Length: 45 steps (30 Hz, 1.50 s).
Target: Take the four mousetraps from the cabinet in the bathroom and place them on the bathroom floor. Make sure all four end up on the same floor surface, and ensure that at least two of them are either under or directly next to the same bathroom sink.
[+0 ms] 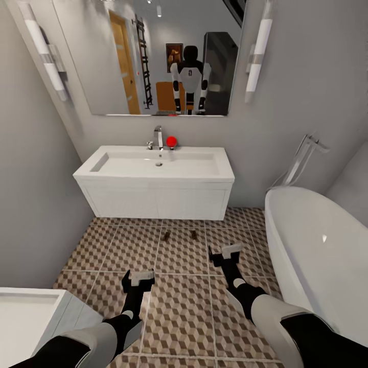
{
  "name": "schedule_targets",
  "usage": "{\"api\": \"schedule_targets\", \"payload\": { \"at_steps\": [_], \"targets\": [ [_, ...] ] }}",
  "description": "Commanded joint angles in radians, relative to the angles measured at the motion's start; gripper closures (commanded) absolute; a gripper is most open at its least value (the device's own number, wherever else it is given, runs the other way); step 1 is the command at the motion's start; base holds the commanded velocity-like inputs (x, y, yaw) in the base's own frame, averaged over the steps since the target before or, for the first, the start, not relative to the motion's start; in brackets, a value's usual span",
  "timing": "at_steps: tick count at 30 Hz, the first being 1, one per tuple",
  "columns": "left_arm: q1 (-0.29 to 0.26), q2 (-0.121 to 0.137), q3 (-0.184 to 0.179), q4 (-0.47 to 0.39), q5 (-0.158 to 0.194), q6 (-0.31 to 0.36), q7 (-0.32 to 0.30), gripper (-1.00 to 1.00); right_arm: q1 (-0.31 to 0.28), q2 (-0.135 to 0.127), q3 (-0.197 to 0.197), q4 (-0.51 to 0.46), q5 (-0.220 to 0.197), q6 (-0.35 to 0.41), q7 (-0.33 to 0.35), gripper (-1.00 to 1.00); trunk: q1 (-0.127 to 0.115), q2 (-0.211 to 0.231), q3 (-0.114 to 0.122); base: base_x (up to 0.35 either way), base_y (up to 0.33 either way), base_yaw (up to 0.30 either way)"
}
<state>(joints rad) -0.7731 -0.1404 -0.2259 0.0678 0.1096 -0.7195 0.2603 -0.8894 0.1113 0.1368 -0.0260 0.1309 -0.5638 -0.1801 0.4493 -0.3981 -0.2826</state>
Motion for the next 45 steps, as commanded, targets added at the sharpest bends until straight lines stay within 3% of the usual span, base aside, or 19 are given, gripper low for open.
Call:
{"api": "schedule_targets", "payload": {
  "at_steps": [1,21,25,37,38,45],
  "targets": [
    [-0.002,-0.001,-0.009,0.004,0.010,-0.006,0.000,-1.00,0.002,0.000,0.003,0.001,0.010,-0.001,-0.010,-1.00,0.001,-0.002,0.000,0.000,0.000,0.000],
    [-0.002,0.003,-0.009,0.004,0.010,-0.007,0.000,-1.00,0.053,-0.003,0.003,0.001,0.010,-0.002,-0.012,-1.00,0.001,-0.002,0.033,0.000,0.000,0.000],
    [0.004,0.005,-0.009,0.005,0.010,-0.006,0.000,-1.00,0.074,-0.015,0.003,0.001,0.010,-0.002,-0.012,-1.00,0.001,-0.002,0.039,0.000,0.000,0.000],
    [0.102,0.015,-0.008,0.006,0.010,-0.005,-0.001,-1.00,0.144,-0.036,0.003,0.002,0.007,-0.050,-0.013,-1.00,0.001,-0.002,0.059,0.000,0.000,0.000],
    [0.121,0.025,-0.008,0.006,0.010,-0.005,0.000,-1.00,0.170,-0.040,0.002,0.003,0.007,-0.064,-0.013,-1.00,0.001,-0.002,0.060,0.000,0.000,0.000],
    [0.153,0.035,-0.007,0.006,0.010,-0.006,0.000,-1.00,0.213,-0.055,0.001,0.003,0.004,-0.083,-0.013,-1.00,0.001,-0.002,0.072,0.000,0.000,0.000]
  ]
}}
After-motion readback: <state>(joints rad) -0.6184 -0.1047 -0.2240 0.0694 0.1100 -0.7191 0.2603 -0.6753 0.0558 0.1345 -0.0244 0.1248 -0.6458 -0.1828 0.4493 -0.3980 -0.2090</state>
